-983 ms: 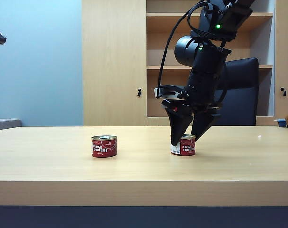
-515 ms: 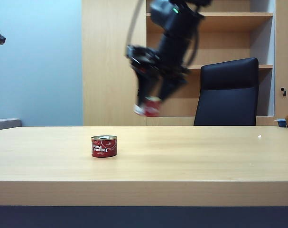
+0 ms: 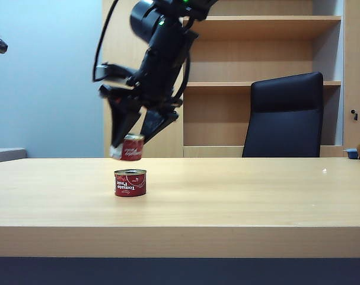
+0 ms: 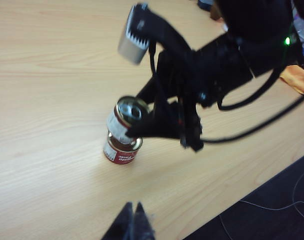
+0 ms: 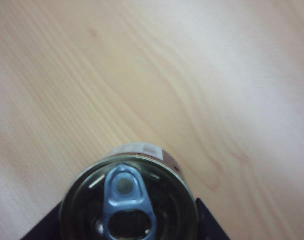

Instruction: Stack a can of tomatoes on the right onto the can of tomatoes on the left.

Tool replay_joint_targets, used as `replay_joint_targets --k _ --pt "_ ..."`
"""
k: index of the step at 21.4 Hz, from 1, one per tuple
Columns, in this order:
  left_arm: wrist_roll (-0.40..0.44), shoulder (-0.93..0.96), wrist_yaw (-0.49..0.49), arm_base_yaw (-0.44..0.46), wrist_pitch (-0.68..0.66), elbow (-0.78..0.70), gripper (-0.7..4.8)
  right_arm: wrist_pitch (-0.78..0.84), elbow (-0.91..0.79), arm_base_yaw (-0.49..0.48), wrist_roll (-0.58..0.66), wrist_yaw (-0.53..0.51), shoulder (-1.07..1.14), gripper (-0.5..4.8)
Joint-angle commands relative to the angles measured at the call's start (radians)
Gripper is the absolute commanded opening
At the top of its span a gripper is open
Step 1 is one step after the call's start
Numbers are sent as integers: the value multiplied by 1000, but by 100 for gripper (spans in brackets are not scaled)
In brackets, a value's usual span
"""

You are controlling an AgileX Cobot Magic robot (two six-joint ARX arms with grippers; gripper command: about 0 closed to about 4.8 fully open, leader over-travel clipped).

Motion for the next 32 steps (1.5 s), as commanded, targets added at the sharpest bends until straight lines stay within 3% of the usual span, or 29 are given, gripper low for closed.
replay_joint_targets --k 1,10,13,19,21,23,24,25,26,29,32 --pt "8 -2 -8 1 10 4 -5 16 12 16 3 27 8 251" --pt "8 -2 -8 1 11 4 -5 -21 12 8 0 76 20 284" --pt "8 -2 -8 0 11 4 -5 -21 12 9 0 72 20 396" --pt "8 -2 -8 0 11 4 -5 -20 14 10 1 73 16 410" --pt "8 -2 -8 0 12 4 -5 -86 66 17 2 111 0 462" --pt "8 -1 -33 0 20 3 -5 -183 143 28 60 157 -31 465" --pt "5 -2 -64 1 30 3 -5 -231 171 32 89 151 -63 306" --pt "-5 -2 -77 1 49 3 -5 -252 174 44 77 116 -98 68" --pt "-10 -2 -79 0 79 3 -5 -259 170 51 68 89 -142 3" --pt "-50 -8 -137 1 122 3 -5 -225 119 72 48 87 -247 -9" --pt "-48 -49 -225 1 138 0 -5 16 -118 72 65 74 -449 -9"
